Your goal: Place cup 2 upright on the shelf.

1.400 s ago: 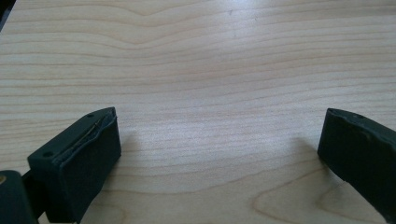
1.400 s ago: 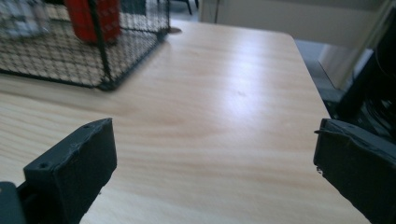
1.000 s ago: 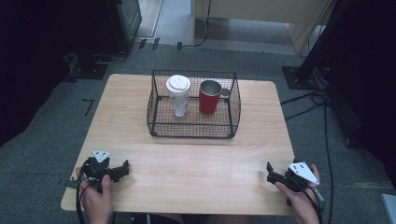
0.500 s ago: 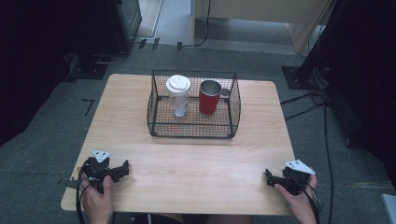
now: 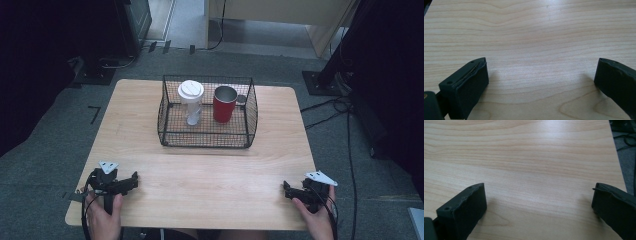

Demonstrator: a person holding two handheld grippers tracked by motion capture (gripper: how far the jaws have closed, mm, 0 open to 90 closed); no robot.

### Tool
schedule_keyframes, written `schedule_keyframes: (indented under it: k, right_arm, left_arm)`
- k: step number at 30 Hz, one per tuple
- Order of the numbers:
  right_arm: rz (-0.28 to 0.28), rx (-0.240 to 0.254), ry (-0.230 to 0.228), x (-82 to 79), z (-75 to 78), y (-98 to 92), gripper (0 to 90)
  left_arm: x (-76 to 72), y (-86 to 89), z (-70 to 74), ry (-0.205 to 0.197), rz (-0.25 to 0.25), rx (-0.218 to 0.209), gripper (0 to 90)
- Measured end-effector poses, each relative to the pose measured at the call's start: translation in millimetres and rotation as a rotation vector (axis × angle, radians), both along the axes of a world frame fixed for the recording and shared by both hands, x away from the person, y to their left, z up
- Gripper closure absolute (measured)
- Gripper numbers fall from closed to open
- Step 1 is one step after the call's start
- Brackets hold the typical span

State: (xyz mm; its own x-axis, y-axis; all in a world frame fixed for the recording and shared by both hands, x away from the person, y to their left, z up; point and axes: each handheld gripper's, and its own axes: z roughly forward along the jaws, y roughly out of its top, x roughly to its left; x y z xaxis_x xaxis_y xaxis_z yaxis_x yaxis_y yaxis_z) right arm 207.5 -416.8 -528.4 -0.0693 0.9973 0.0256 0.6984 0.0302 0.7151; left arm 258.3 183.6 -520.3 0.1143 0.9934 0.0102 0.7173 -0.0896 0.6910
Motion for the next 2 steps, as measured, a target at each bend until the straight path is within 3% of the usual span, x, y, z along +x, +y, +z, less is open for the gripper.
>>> schedule_keyframes:
  k: [2]
  right_arm:
    - [-0.018, 0.001, -0.001, -1.3, -0.1, 1.3, 0.0]
  left_arm:
    - [0.0, 0.0, 0.0, 0.000, 0.000, 0.000, 0.1]
